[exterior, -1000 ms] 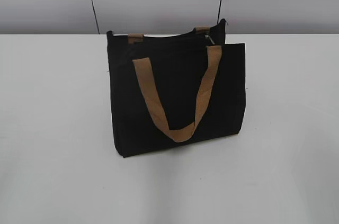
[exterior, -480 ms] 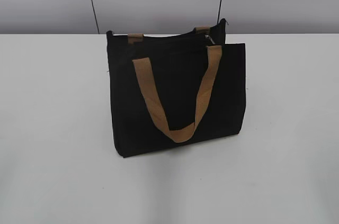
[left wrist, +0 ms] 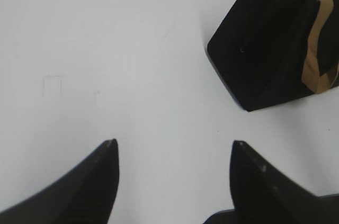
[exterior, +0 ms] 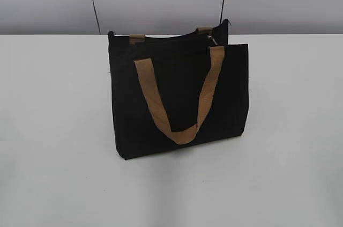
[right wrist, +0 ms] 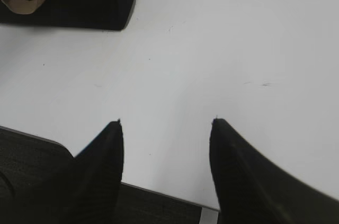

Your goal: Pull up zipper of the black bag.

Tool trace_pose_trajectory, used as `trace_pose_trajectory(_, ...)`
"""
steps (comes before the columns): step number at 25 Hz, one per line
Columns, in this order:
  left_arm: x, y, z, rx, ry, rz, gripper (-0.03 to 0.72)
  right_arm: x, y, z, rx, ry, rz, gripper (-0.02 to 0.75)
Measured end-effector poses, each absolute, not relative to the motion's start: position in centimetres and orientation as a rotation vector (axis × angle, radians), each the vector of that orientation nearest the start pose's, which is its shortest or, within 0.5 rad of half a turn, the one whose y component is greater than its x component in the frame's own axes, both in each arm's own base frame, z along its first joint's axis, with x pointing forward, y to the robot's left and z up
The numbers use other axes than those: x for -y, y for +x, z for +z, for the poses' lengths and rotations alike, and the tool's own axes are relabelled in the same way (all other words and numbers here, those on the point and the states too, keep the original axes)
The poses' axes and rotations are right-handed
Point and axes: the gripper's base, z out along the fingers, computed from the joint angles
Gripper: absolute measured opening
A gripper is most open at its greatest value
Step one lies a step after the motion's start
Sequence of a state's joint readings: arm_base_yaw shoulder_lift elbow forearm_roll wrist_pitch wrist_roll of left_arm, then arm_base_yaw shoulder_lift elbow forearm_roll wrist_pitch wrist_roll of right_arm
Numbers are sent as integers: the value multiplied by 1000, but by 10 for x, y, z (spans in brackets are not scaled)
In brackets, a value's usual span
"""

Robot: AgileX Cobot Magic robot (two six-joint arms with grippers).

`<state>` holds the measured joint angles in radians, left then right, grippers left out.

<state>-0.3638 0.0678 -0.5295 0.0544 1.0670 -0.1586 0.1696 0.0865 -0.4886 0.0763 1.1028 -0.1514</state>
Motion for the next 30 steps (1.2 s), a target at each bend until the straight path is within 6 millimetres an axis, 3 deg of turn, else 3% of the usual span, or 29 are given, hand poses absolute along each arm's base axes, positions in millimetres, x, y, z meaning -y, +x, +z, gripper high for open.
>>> trace_pose_trajectory(14, -4, 2, 285, -2075, 198, -245, 493, -7, 6, 271, -2149, -347, 105, 403)
trace_pose_trajectory(20, -7, -8, 285, -2011, 124, -218, 493, -6, -6, 271, -2070, -281, 77, 403)
trace_pose_trajectory(30, -6, -9, 285, -2007, -35, -116, 493, -7, -6, 271, -2078, -170, 22, 403)
